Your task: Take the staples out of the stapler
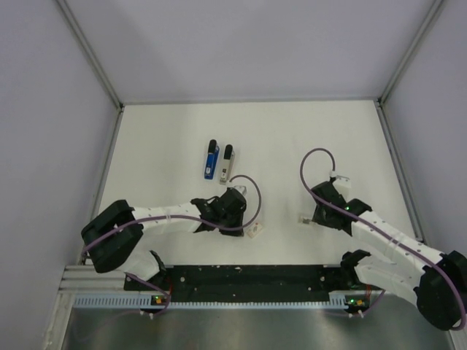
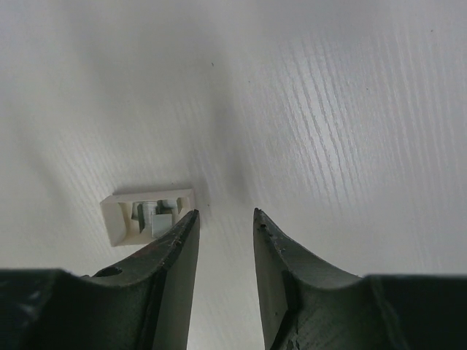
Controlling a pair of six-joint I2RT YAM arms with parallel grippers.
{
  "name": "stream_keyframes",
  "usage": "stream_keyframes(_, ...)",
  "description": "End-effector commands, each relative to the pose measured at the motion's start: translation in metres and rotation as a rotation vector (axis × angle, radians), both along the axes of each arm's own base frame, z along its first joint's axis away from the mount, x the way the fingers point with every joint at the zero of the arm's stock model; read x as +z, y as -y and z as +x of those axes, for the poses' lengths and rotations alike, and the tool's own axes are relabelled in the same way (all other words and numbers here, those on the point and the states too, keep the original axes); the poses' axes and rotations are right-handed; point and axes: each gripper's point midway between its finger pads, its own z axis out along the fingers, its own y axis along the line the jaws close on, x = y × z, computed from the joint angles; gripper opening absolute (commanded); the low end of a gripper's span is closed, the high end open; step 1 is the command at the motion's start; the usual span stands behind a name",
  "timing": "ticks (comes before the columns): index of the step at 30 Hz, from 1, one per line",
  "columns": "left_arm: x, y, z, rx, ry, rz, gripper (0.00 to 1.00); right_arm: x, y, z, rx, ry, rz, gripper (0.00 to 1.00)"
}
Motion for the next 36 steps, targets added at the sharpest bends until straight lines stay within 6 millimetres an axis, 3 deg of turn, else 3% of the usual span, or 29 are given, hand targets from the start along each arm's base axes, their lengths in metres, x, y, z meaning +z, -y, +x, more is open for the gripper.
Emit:
stream_keyframes(1,0.015,0.025,0.019,-0.015,0.063,-0.043,0.06,-0.003,0.008,0.001,-0.077,-0.027,-0.033,0.35)
stream_keyframes(7,0.01,0.031,0.026,-0.037,0.065,-0.02,0.06,-0.008,0.011,-0.002,-0.101,-0.05,-0.049,0.34)
stream_keyframes(17,0.007,0.042,0.043,-0.058,0.088,-0.01,0.06,-0.018,-0.003,0.0,-0.073,-0.08,0.002,0.33)
stream_keyframes(27,0.012,0.05,0.059,-0.058,0.109,-0.026,0.05,-0.024,-0.016,0.011,0.016,-0.084,0.01,0.34)
stream_keyframes(36,0.014,0.057,0.059,-0.064,0.1,-0.056,0.05,-0.023,-0.02,0.024,0.072,-0.061,-0.022,0.34)
